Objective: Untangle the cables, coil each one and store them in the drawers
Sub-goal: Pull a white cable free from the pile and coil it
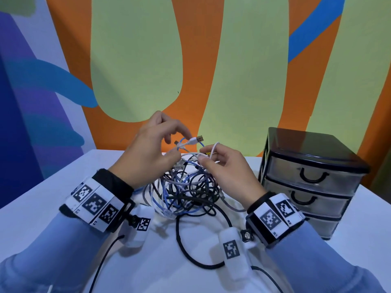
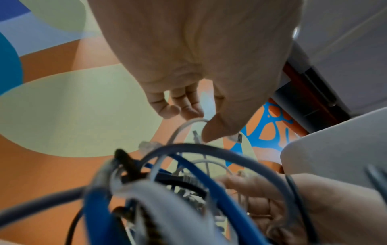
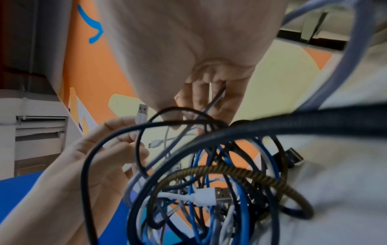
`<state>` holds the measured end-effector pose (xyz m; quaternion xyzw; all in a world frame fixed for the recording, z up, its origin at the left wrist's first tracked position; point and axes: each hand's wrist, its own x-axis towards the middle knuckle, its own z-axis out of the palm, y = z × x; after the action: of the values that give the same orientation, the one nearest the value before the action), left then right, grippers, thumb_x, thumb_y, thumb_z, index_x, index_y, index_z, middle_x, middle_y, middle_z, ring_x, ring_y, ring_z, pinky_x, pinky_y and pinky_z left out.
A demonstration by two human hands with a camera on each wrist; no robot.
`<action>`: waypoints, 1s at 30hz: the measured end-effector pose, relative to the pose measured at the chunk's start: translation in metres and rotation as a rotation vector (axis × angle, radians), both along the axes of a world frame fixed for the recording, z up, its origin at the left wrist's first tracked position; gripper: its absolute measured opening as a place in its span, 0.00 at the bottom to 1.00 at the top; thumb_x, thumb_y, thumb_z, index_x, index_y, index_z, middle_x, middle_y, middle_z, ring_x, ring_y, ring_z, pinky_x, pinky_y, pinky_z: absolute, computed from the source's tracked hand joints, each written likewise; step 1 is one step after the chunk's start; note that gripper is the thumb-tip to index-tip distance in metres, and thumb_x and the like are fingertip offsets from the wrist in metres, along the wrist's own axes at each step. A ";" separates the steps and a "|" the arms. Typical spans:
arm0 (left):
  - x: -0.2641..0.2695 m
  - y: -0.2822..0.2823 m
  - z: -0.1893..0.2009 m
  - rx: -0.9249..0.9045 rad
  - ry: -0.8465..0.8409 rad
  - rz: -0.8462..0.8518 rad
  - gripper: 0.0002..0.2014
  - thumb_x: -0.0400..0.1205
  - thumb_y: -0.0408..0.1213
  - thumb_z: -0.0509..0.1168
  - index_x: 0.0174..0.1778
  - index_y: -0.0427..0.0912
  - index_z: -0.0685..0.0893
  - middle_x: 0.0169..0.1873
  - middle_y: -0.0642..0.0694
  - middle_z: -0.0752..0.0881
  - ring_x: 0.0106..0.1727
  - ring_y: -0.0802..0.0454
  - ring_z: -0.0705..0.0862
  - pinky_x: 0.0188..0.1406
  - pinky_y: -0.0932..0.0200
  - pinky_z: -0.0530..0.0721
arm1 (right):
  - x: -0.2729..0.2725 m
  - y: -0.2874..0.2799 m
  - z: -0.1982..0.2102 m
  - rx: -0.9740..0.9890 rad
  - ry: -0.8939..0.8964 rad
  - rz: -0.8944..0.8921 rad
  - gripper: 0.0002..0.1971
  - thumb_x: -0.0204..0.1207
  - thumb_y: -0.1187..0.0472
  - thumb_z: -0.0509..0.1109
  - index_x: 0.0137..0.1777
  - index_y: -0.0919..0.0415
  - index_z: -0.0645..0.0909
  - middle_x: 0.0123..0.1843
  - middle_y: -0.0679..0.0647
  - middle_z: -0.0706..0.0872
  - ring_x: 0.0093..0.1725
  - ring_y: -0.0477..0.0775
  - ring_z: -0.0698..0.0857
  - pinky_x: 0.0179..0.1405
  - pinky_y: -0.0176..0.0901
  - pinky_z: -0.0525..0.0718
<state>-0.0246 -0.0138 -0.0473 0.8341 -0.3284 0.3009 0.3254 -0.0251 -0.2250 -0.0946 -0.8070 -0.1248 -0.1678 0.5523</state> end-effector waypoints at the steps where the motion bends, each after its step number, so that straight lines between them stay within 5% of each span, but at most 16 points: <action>1: 0.003 0.000 -0.002 0.015 0.011 0.009 0.19 0.81 0.28 0.73 0.58 0.59 0.88 0.50 0.50 0.77 0.48 0.55 0.80 0.44 0.60 0.74 | 0.001 -0.001 -0.001 -0.005 0.014 0.009 0.07 0.80 0.50 0.78 0.55 0.47 0.89 0.46 0.51 0.93 0.42 0.58 0.90 0.52 0.60 0.89; 7: 0.012 0.004 -0.008 -0.045 0.084 0.244 0.26 0.83 0.28 0.74 0.64 0.64 0.78 0.52 0.52 0.73 0.46 0.53 0.81 0.48 0.53 0.83 | 0.000 0.000 -0.002 0.101 0.019 -0.034 0.05 0.76 0.64 0.82 0.40 0.54 0.93 0.40 0.53 0.95 0.43 0.55 0.92 0.55 0.58 0.91; 9: 0.011 0.006 -0.005 -0.048 0.011 0.283 0.24 0.79 0.24 0.73 0.60 0.60 0.82 0.53 0.49 0.71 0.50 0.53 0.78 0.51 0.56 0.80 | 0.000 0.000 -0.002 0.127 0.046 -0.039 0.05 0.78 0.63 0.81 0.40 0.54 0.92 0.40 0.55 0.95 0.45 0.59 0.93 0.58 0.62 0.90; 12: 0.004 0.005 -0.002 -0.024 -0.044 0.053 0.17 0.75 0.23 0.74 0.43 0.54 0.91 0.52 0.47 0.73 0.52 0.57 0.76 0.53 0.68 0.72 | 0.001 0.000 -0.002 0.148 0.058 -0.035 0.05 0.81 0.64 0.78 0.43 0.57 0.91 0.38 0.57 0.94 0.39 0.54 0.90 0.51 0.57 0.88; 16: 0.002 -0.008 -0.014 0.217 0.118 0.009 0.04 0.76 0.49 0.84 0.44 0.63 0.96 0.57 0.52 0.74 0.57 0.53 0.74 0.55 0.60 0.71 | 0.000 0.001 -0.003 0.219 0.089 0.009 0.04 0.82 0.67 0.75 0.52 0.62 0.92 0.35 0.54 0.91 0.34 0.47 0.84 0.37 0.36 0.80; 19: 0.006 -0.010 -0.020 0.289 0.201 0.043 0.11 0.70 0.60 0.83 0.45 0.65 0.95 0.60 0.53 0.71 0.62 0.52 0.70 0.59 0.54 0.72 | -0.002 0.003 -0.001 0.280 0.138 0.068 0.06 0.83 0.67 0.73 0.56 0.62 0.91 0.35 0.51 0.89 0.31 0.47 0.82 0.28 0.31 0.77; 23: 0.006 -0.009 -0.020 0.301 0.181 0.019 0.07 0.74 0.53 0.84 0.39 0.62 0.92 0.57 0.53 0.72 0.59 0.54 0.70 0.60 0.47 0.76 | -0.005 0.002 0.004 0.286 0.182 0.161 0.11 0.80 0.67 0.76 0.62 0.60 0.89 0.30 0.46 0.83 0.27 0.42 0.79 0.29 0.30 0.74; 26: 0.004 -0.004 -0.014 0.201 0.251 -0.024 0.05 0.80 0.50 0.79 0.41 0.61 0.90 0.58 0.51 0.73 0.59 0.58 0.73 0.56 0.55 0.74 | -0.004 -0.002 0.007 0.336 0.207 0.146 0.19 0.75 0.73 0.77 0.64 0.56 0.88 0.31 0.51 0.81 0.29 0.49 0.76 0.32 0.38 0.73; 30: 0.008 0.008 -0.003 -0.047 0.248 -0.084 0.03 0.82 0.46 0.78 0.46 0.53 0.91 0.59 0.43 0.76 0.59 0.54 0.80 0.53 0.61 0.85 | 0.001 -0.009 0.009 0.471 0.237 0.022 0.16 0.79 0.73 0.72 0.64 0.59 0.88 0.30 0.50 0.84 0.27 0.48 0.79 0.26 0.37 0.78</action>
<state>-0.0163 -0.0057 -0.0504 0.8425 -0.3133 0.1891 0.3953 -0.0245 -0.2342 -0.0857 -0.6686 -0.0255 -0.0906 0.7376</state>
